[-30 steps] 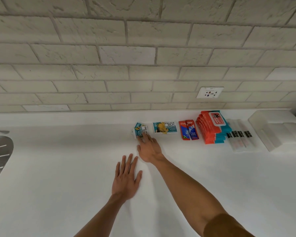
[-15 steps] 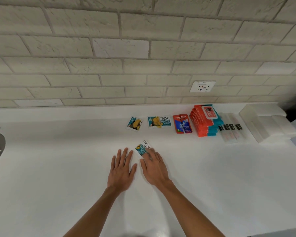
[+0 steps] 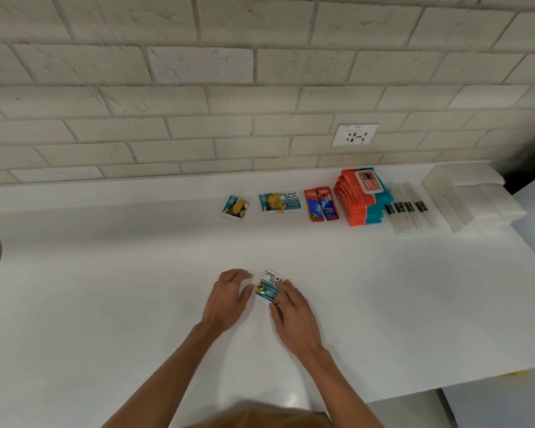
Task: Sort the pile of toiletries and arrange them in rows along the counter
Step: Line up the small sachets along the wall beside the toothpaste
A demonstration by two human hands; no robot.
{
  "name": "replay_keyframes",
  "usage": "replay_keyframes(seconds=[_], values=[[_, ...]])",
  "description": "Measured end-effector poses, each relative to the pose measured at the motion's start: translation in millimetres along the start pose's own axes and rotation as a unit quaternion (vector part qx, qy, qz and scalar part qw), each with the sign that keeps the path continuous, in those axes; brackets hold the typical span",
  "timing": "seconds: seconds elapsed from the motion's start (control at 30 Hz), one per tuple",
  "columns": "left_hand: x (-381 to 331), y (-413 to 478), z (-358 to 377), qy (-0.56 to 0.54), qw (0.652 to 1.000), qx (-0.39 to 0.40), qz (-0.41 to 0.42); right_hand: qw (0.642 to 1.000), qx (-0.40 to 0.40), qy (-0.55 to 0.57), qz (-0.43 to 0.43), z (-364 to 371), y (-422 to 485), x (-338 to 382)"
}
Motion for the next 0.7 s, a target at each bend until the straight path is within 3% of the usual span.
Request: replay_keyframes(seconds=[0.27, 0.53, 0.7], values=[[-57.3, 48.7, 10.4, 0.006, 0.992, 0.121, 0.017, 0.999, -0.001, 0.048, 0.004, -14.8, -14.1, -5.8], [-65.9, 62.8, 18.8, -0.099, 0.982, 0.131, -0.093, 0.996, 0.01, 0.084, 0.011, -33.1, -13.3, -28.2], [-81.5, 67.2, 21.5, -0.194, 0.965, 0.097, -0.147, 0.978, -0.049, 0.169, 0.112, -54.2, -4.8, -52.1]])
Point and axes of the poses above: each hand's wrist, its own y-axis towards the middle knuckle, its own z-axis out of the palm, x = y × z, the point moved 3 cm from there along y, towards the middle knuckle, and after that the axes turned 2 degrees about -z, right-handed, at the moved point
